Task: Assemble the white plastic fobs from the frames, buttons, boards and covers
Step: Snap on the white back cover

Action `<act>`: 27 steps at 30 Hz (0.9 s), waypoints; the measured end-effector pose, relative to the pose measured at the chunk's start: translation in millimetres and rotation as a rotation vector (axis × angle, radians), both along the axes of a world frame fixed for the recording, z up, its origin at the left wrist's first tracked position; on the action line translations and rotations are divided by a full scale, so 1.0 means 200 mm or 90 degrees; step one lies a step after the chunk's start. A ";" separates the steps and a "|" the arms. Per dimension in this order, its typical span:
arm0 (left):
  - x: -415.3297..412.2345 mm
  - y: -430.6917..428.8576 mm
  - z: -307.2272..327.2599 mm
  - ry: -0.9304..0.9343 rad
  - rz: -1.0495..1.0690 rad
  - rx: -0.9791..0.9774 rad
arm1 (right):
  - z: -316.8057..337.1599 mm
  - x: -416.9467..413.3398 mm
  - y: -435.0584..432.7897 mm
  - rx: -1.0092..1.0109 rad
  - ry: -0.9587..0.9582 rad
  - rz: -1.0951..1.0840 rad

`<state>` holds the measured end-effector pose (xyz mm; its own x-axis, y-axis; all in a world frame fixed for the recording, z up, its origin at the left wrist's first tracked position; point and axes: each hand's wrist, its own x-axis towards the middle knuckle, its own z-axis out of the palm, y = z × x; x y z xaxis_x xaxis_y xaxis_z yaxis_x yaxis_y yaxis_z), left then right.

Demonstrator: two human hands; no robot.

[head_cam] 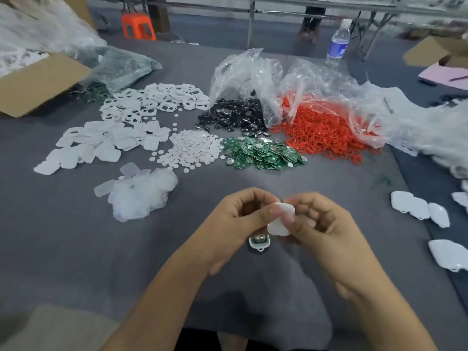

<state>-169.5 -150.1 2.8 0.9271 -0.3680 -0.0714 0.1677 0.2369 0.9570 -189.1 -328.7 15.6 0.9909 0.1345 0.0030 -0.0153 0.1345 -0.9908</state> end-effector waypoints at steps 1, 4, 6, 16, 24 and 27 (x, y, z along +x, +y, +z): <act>0.00 -0.01 0.01 -0.009 0.001 0.015 | 0.00 0.00 -0.01 -0.004 0.010 -0.012; 0.00 -0.04 0.01 -0.005 0.000 0.028 | -0.01 0.01 -0.03 0.002 0.044 -0.020; -0.01 -0.04 -0.01 0.023 -0.007 0.018 | -0.02 -0.01 -0.04 -0.002 0.050 0.006; -0.21 -0.01 -0.15 0.026 -0.018 -0.052 | -0.02 -0.14 -0.05 -0.164 -0.029 0.022; -0.29 0.01 -0.16 -0.064 0.058 -0.025 | -0.03 -0.23 -0.01 -0.079 -0.054 0.008; -0.31 0.00 -0.16 -0.047 0.063 -0.045 | -0.03 -0.23 0.01 -0.037 -0.038 -0.023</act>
